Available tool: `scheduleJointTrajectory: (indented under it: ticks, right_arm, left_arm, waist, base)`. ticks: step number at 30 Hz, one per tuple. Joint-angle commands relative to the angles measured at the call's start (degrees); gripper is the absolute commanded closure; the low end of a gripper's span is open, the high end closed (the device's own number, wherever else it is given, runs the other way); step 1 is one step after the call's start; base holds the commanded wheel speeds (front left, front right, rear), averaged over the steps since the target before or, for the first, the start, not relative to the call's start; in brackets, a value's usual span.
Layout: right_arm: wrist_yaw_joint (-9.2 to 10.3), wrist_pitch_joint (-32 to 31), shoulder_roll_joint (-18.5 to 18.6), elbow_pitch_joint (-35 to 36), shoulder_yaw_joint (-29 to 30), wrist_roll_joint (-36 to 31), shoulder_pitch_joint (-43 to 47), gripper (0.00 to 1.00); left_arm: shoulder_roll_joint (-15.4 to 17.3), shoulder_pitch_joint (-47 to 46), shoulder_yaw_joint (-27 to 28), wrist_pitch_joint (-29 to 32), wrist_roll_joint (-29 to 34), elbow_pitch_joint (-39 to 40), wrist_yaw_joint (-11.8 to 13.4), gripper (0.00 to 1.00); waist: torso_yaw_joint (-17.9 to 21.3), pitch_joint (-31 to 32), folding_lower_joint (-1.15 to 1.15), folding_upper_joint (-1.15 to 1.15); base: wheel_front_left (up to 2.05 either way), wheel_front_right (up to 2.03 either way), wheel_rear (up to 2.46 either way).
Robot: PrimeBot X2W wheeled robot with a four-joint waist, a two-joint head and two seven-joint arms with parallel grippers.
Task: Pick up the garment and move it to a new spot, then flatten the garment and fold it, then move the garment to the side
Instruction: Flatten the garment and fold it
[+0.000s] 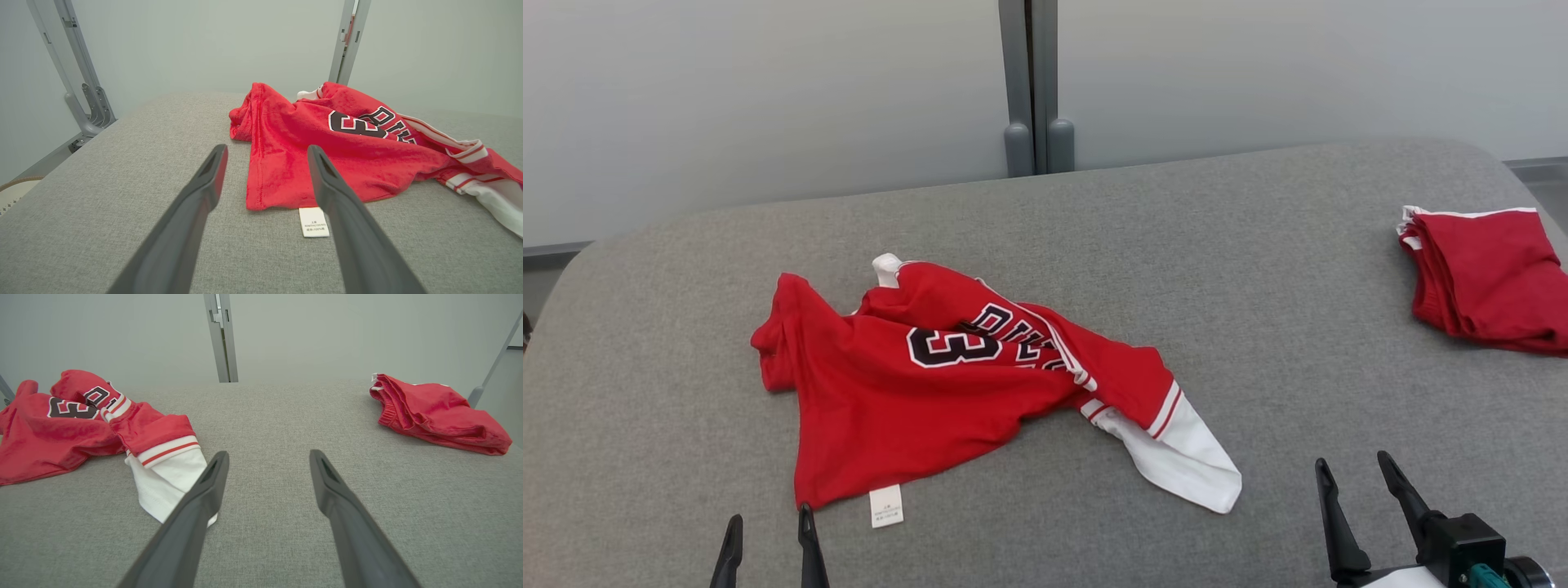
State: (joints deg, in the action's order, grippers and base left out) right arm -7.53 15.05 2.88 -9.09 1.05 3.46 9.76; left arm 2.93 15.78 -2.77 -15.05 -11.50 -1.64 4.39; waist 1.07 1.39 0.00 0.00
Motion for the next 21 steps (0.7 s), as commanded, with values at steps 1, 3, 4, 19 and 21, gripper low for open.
scheduleJointTrajectory:
  ticks: [1, 3, 4, 19, 21]
  right_arm:
    - [0.09, 0.2, 0.0, -0.1, -0.1, 0.4, -0.1, 0.00]
    - [0.08, 0.2, 0.0, 0.1, -0.1, 0.4, -0.6, 0.00]
    - [0.09, 0.2, 0.0, 0.2, -0.1, 0.4, -0.7, 0.00]
    - [0.09, 0.2, 1.5, -2.3, -3.4, -2.1, -2.9, 0.00]
    - [0.08, -0.4, 2.5, -5.5, -4.8, -3.0, -4.2, 0.00]
  left_arm:
    - [0.0, 0.5, 0.2, -0.2, -0.4, -0.1, 0.2, 0.00]
    - [0.0, 0.4, 0.2, -0.2, -0.3, -0.5, 0.1, 0.00]
    - [0.0, 0.3, 0.2, -0.2, -0.3, -0.6, 0.1, 0.00]
    - [0.0, -1.0, 0.2, -0.2, -0.3, -4.4, 0.4, 0.00]
    - [0.0, -2.0, -0.2, -0.2, 0.4, -7.3, 0.1, 0.00]
  waist:
    - [0.1, 0.0, 0.00, 0.00]
    - [0.1, 0.0, 0.00, 0.00]
    - [0.1, 0.0, 0.00, 0.00]
    - [-0.3, 0.1, 0.00, 0.00]
    - [-0.5, -0.2, 0.00, 0.00]
  base:
    - [0.00, 0.00, 0.00]
    - [0.00, 0.00, 0.00]
    - [0.00, 0.00, 0.00]
    - [0.00, 0.00, 0.00]
    - [0.00, 0.00, 0.00]
